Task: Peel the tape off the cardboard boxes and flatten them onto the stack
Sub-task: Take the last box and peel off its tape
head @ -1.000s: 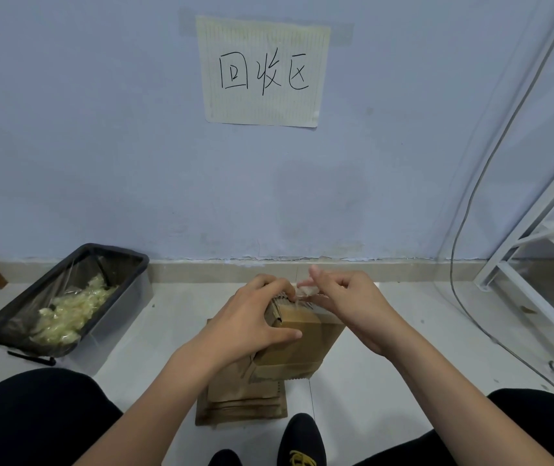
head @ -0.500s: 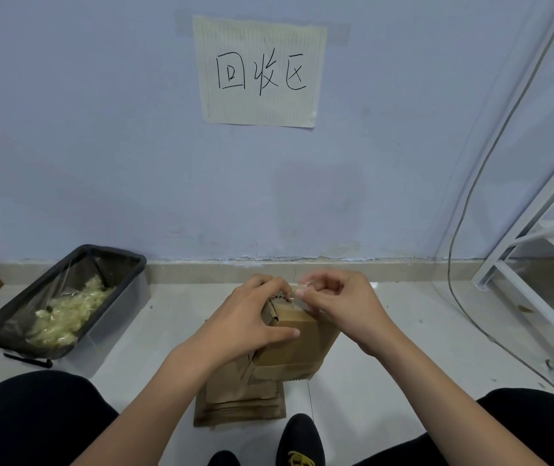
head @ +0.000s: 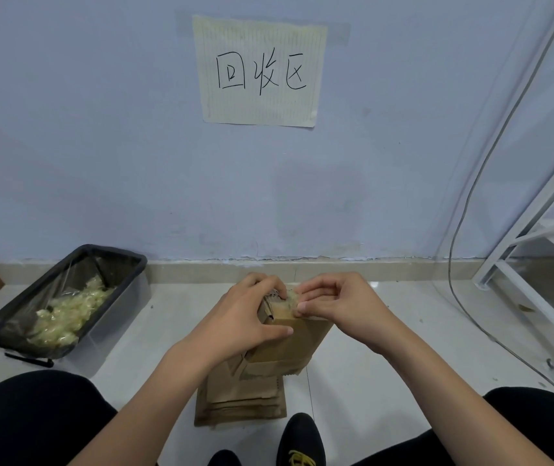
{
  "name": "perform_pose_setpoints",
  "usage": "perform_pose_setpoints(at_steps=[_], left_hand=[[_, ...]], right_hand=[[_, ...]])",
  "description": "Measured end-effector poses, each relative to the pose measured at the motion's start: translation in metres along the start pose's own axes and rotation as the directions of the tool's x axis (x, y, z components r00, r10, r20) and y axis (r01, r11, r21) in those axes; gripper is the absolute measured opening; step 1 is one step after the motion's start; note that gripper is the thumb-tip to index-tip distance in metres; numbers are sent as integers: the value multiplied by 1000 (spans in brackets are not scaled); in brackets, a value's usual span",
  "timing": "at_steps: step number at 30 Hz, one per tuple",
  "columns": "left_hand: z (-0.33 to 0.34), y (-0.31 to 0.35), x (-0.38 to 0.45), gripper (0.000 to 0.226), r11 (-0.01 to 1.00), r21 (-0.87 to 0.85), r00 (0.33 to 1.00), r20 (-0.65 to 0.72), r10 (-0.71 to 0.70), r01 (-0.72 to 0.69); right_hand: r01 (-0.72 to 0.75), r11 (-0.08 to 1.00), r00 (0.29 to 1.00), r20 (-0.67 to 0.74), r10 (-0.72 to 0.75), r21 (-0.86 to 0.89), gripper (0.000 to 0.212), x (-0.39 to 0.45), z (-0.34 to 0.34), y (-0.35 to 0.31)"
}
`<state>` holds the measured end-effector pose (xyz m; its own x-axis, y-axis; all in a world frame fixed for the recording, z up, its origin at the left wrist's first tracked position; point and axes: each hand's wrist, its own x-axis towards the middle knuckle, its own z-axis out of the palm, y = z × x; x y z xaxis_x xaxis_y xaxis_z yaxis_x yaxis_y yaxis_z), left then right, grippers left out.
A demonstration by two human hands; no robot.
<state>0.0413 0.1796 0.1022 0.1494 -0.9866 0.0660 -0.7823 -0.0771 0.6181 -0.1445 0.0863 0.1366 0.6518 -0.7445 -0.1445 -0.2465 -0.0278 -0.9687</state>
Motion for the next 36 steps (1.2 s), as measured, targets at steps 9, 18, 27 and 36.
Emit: perform_pose_setpoints(at_steps=[9, 18, 27, 36], left_hand=[[4, 3, -1, 45, 1000, 10, 999, 38, 4, -4], [3, 4, -1, 47, 1000, -5, 999, 40, 8, -7], [-2, -1, -1, 46, 1000, 16, 999, 32, -7, 6], [2, -2, -1, 48, 999, 36, 998, 56, 12, -14]], right_hand=[[79, 950, 979, -157, -132, -302, 16, 9, 0, 14], [101, 938, 984, -107, -143, -331, 42, 10, 2, 14], [-20, 977, 998, -68, 6, -213, 13, 6, -8, 9], [23, 931, 999, -20, -32, -364, 11, 7, -12, 13]])
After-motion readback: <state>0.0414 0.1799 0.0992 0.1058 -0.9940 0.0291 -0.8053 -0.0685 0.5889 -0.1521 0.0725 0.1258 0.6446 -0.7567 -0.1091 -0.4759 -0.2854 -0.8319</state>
